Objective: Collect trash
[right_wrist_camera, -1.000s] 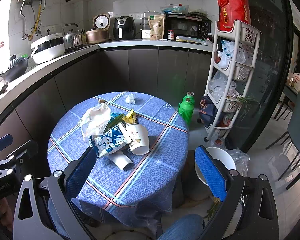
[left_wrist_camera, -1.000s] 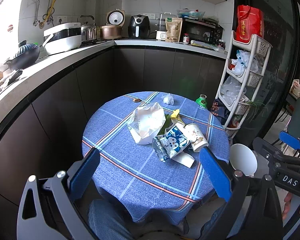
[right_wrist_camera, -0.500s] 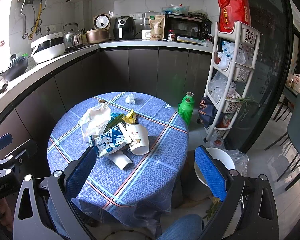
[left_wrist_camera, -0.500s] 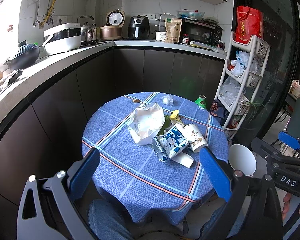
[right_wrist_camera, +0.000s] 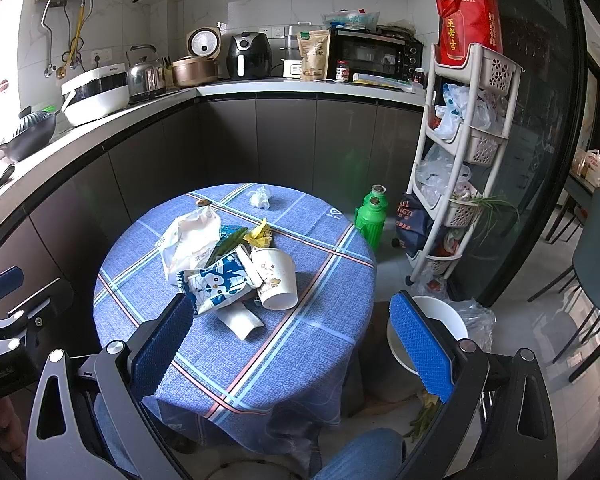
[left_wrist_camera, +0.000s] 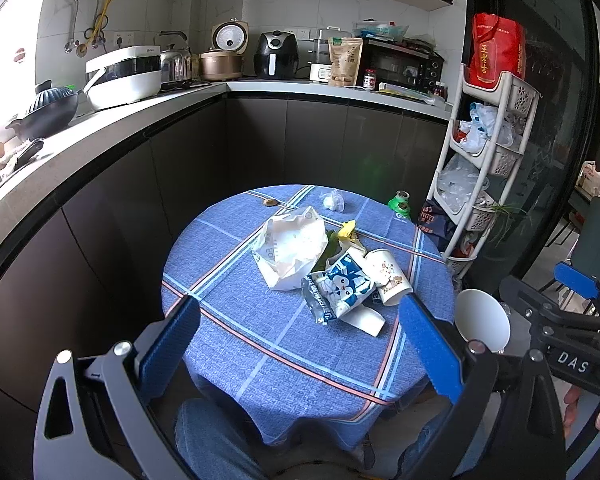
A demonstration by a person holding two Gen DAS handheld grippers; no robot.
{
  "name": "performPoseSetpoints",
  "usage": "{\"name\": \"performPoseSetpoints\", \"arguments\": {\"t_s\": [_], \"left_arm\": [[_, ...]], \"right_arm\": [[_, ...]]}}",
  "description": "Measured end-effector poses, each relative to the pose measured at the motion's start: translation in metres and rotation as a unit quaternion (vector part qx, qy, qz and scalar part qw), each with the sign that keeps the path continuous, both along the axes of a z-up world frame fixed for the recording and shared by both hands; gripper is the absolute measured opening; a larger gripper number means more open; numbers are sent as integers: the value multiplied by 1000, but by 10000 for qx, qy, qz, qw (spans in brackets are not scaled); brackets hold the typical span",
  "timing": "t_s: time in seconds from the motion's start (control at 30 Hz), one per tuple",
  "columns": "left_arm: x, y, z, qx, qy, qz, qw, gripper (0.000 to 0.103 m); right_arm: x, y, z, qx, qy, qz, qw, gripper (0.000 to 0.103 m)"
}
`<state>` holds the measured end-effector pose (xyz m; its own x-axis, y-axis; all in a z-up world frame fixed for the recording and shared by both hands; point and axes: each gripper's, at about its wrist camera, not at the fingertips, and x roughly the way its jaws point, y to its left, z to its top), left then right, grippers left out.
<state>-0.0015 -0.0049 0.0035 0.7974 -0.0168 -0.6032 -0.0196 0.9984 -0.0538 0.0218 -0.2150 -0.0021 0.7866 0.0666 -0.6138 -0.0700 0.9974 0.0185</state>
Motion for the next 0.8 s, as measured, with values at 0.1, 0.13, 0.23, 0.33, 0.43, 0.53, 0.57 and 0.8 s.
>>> {"name": "performPoseSetpoints", "arguments": {"t_s": [0.1, 0.13, 0.23, 0.33, 0.43, 0.53, 0.57, 0.8], "left_arm": [[0, -2, 1, -6, 2, -1, 10000, 99], [0, -4, 1, -7, 1, 0, 10000, 99], [0, -9, 3, -3, 2, 4, 10000, 99], [0, -1, 0, -7, -4, 5, 10000, 99], [0, -6, 1, 3, 0, 1, 10000, 99], [0, -12, 2, 7, 11, -3, 10000, 99], [0, -14, 3, 10, 13, -2, 10000, 99], [-2, -5, 3, -10, 5, 3, 10000, 99]], "right_arm": [[0, 0, 0, 0, 10, -1, 10000, 94], [0, 0, 0, -2, 5, -4, 10000, 94], [0, 0, 0, -4, 2, -1, 10000, 94], [1, 0, 0, -4, 1, -2, 10000, 94], [1, 0, 0, -11, 5, -1, 10000, 94], [1, 0, 0, -12, 3, -2, 10000, 94], [1, 0, 0, -13, 3, 0, 10000, 94], [1, 0, -1, -22, 8, 2, 10000, 94]]}}
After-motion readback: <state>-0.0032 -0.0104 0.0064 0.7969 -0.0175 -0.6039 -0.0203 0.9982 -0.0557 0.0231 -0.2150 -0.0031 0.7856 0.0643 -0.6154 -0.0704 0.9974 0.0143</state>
